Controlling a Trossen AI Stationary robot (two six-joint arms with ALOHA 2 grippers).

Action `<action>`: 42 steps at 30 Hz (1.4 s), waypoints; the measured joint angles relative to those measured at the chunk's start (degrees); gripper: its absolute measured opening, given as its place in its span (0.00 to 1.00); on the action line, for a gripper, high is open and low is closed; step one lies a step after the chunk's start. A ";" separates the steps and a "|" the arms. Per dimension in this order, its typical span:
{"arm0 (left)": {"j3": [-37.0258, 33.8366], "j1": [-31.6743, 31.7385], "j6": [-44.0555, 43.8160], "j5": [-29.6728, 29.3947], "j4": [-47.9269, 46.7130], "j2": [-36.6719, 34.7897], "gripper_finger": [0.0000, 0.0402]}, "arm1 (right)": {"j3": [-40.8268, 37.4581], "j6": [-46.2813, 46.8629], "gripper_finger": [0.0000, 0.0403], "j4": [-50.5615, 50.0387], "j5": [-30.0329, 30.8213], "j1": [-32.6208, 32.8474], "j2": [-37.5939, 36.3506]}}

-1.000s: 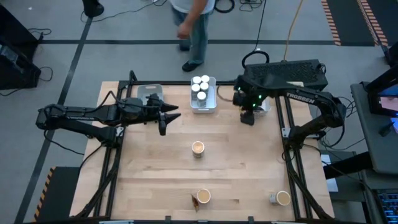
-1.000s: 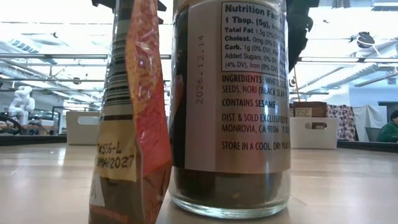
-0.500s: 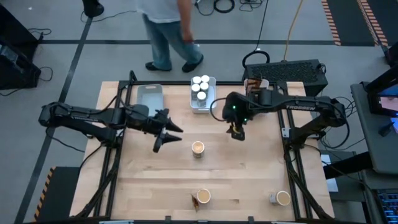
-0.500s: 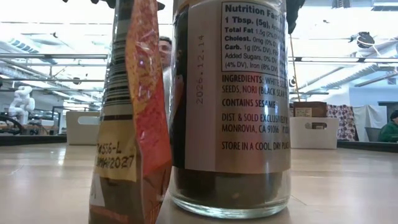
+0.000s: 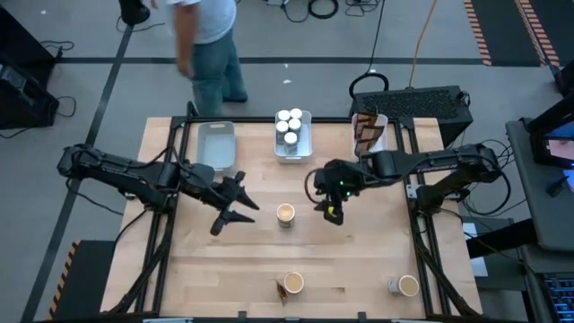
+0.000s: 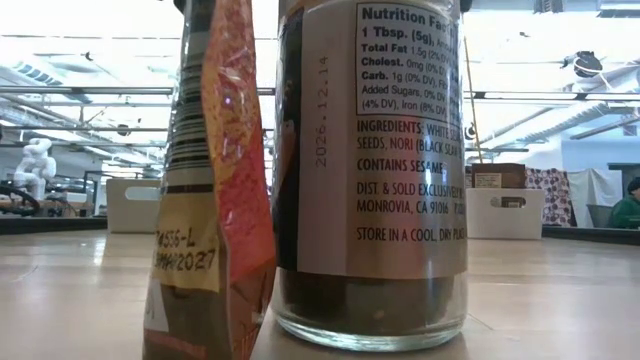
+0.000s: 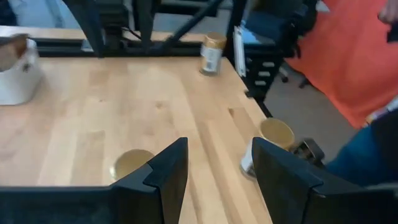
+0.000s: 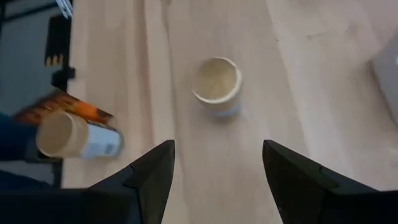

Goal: Sort spices by type
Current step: Put the orange seasoning bag into the right white bin

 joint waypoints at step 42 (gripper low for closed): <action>20.57 -21.92 5.71 -7.46 0.42 38.47 0.45 | -0.01 15.28 0.56 -5.54 13.02 33.14 0.00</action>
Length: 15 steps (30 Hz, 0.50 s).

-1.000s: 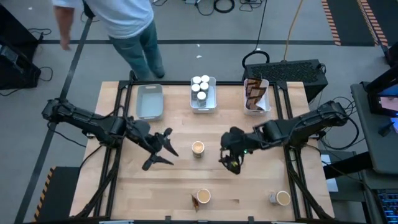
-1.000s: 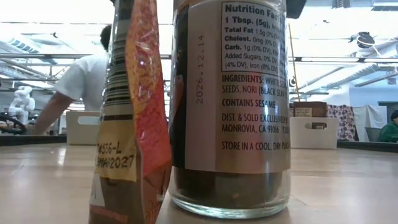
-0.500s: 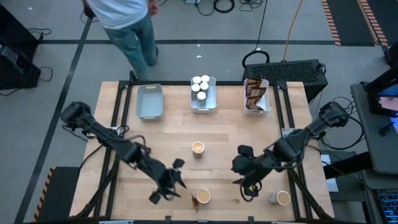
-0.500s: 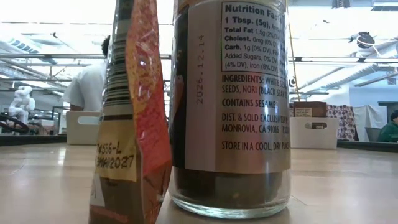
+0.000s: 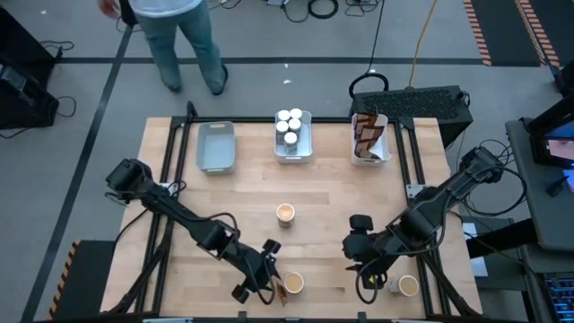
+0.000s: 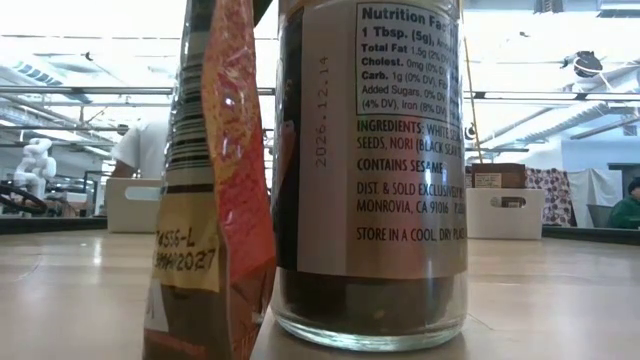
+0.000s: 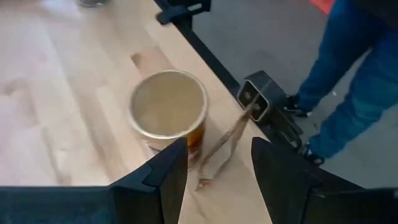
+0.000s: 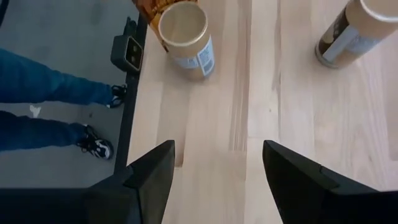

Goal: Sort spices by type
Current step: Put the orange seasoning bag into the right white bin

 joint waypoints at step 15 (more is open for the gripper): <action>-0.02 0.02 1.52 3.18 5.01 5.24 0.39 | 0.00 2.01 0.56 -2.65 0.01 0.47 0.00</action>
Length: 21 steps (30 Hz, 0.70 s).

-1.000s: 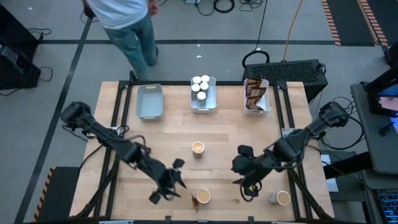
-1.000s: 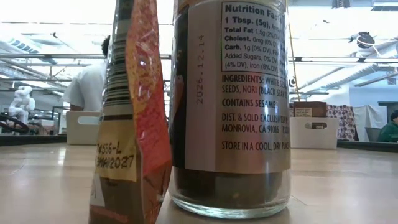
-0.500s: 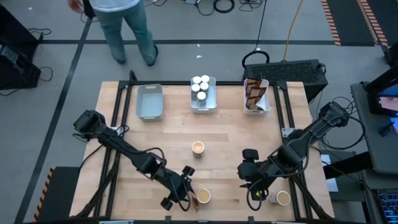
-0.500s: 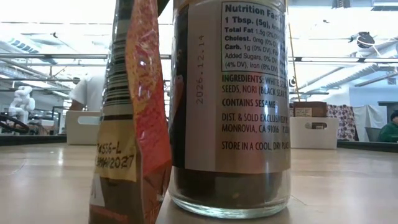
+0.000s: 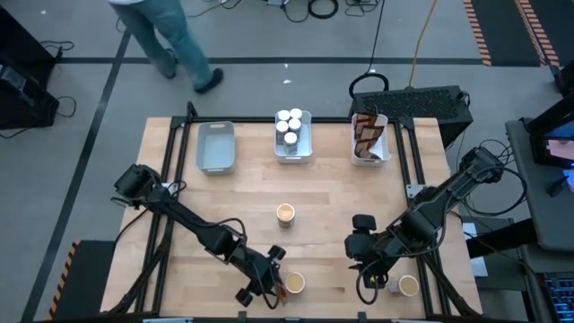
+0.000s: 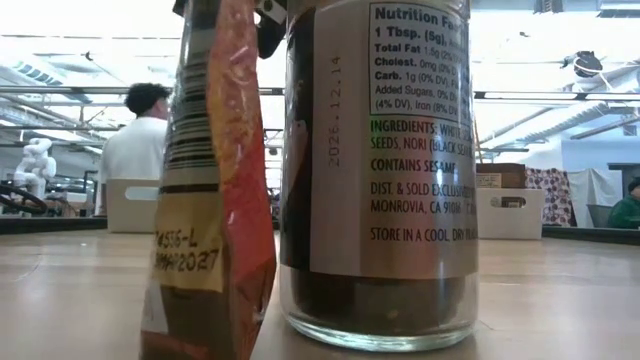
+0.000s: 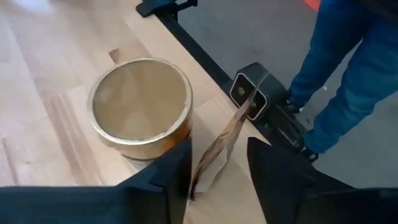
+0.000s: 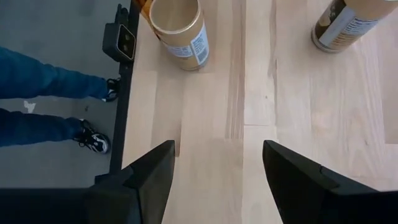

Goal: Sort spices by type
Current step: Put the orange seasoning bag into the right white bin

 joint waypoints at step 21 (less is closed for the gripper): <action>3.57 2.10 -6.34 7.41 -1.62 -5.91 0.01 | -0.01 0.55 0.56 0.99 1.69 -0.07 -0.51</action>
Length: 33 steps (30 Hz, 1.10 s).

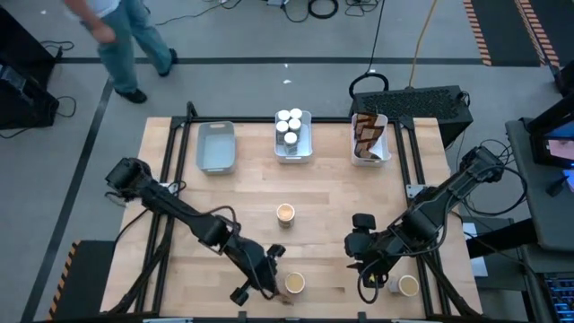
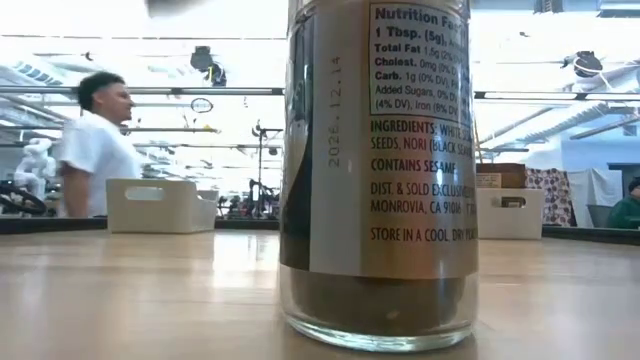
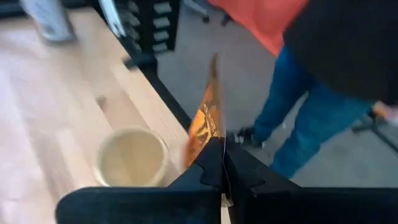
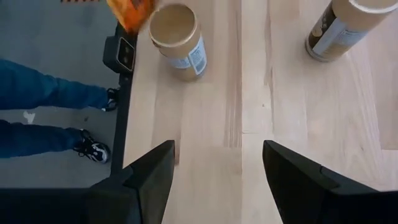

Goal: Sort spices by type
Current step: Put the orange seasoning bag into the right white bin

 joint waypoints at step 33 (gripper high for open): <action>27.79 47.58 9.64 4.21 -6.06 7.49 0.00 | -0.02 -5.73 0.56 7.15 49.38 0.87 -27.35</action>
